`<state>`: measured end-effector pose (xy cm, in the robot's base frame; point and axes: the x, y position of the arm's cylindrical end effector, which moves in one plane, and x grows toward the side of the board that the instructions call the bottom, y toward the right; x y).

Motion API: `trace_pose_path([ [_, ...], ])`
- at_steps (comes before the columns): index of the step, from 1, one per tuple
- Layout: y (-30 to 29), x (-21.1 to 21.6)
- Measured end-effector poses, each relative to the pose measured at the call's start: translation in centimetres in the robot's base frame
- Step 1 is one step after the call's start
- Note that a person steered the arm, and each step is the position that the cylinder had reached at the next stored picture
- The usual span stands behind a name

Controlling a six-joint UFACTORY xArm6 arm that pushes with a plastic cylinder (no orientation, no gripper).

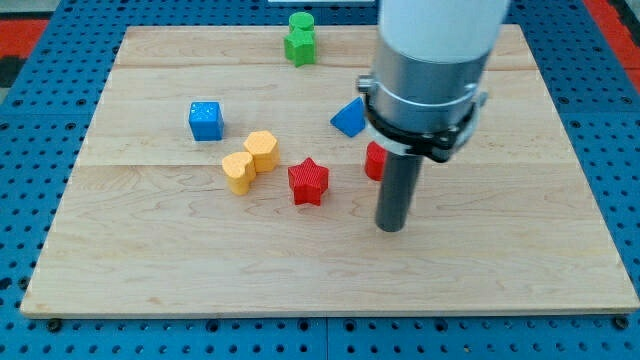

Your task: Move the red star left to the blue triangle

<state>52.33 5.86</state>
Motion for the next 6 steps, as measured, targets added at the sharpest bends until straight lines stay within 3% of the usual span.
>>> trace_pose_path([
  [2,-0.5,1.2],
  [4,-6.9,6.4],
  [6,-8.0,4.2],
])
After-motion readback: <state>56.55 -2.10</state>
